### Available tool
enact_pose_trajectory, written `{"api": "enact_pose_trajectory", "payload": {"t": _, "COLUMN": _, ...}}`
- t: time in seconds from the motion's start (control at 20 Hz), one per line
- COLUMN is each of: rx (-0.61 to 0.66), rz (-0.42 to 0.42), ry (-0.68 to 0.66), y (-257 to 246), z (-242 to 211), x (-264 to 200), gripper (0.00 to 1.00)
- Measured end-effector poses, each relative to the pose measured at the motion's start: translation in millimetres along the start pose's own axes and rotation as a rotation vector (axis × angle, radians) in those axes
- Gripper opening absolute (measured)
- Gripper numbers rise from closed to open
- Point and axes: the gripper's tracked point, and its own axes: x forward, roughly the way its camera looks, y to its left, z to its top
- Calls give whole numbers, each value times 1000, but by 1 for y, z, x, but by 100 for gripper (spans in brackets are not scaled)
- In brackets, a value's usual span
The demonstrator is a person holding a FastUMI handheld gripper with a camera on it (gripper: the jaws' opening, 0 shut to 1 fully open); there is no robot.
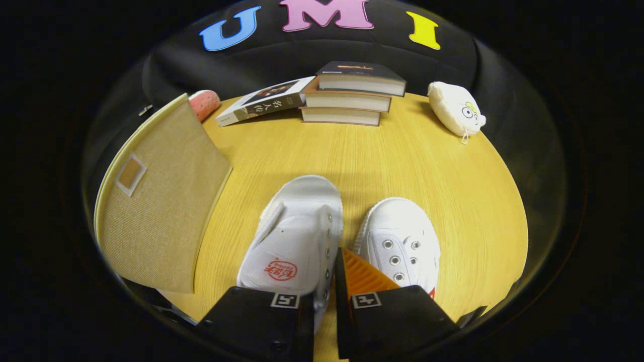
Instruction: Open the storage box then place both shoes into the box .Put the left shoe in first, then the right shoe, with the right side of both shoes facing outward in a uniform manner.
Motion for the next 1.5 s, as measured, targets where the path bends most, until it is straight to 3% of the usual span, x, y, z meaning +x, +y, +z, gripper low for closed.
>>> {"api": "enact_pose_trajectory", "payload": {"t": 0.1, "rx": 76, "rz": 22, "ry": 35, "y": 2, "z": 1, "x": -4, "gripper": 10}}
{"api": "enact_pose_trajectory", "payload": {"t": 0.15, "rx": 120, "rz": 34, "ry": 57, "y": 3, "z": 1, "x": -6, "gripper": 8}}
{"api": "enact_pose_trajectory", "payload": {"t": 0.4, "rx": 225, "rz": 82, "ry": 69, "y": 8, "z": 16, "x": -36, "gripper": 7}}
{"api": "enact_pose_trajectory", "payload": {"t": 0.6, "rx": 210, "rz": 120, "ry": 39, "y": 21, "z": 48, "x": -77, "gripper": 7}}
{"api": "enact_pose_trajectory", "payload": {"t": 1.0, "rx": 228, "rz": 279, "ry": 3, "y": 125, "z": 138, "x": -154, "gripper": 7}}
{"api": "enact_pose_trajectory", "payload": {"t": 1.25, "rx": 204, "rz": 321, "ry": 111, "y": 207, "z": 140, "x": -145, "gripper": 7}}
{"api": "enact_pose_trajectory", "payload": {"t": 1.5, "rx": 211, "rz": 256, "ry": 237, "y": 259, "z": 113, "x": -104, "gripper": 7}}
